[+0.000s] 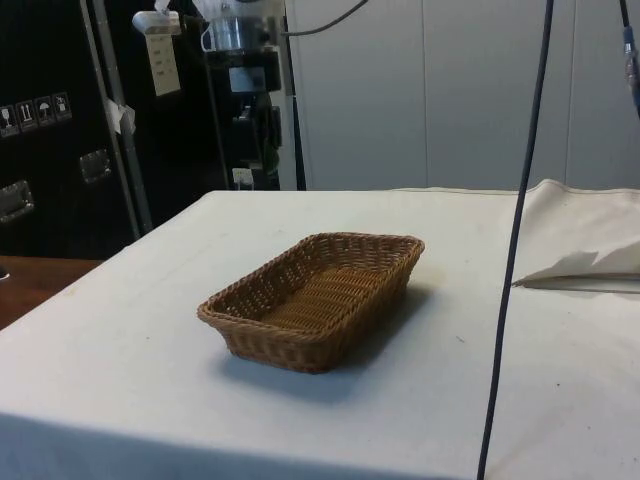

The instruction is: Pick up the ball and place it into the basket.

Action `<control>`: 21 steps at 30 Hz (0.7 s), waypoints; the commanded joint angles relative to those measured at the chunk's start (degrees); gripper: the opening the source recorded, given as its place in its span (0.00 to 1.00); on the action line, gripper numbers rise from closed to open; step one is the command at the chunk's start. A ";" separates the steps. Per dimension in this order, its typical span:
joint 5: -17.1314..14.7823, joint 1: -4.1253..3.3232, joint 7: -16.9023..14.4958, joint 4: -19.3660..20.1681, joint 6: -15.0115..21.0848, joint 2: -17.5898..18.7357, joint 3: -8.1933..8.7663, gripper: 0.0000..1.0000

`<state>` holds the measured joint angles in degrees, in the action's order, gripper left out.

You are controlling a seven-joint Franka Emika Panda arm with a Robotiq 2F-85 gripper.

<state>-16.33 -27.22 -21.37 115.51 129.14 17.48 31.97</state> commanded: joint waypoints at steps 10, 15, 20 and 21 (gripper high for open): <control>4.64 -0.40 4.18 1.15 -0.63 -0.80 0.40 0.00; 6.76 -0.40 6.47 1.38 0.11 -0.57 0.34 0.00; 8.77 -0.63 8.59 2.69 1.15 -1.43 0.34 0.00; 7.85 -0.11 7.73 2.12 0.34 -0.92 -0.06 0.00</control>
<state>-8.31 -27.39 -13.35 117.86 129.60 16.39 31.86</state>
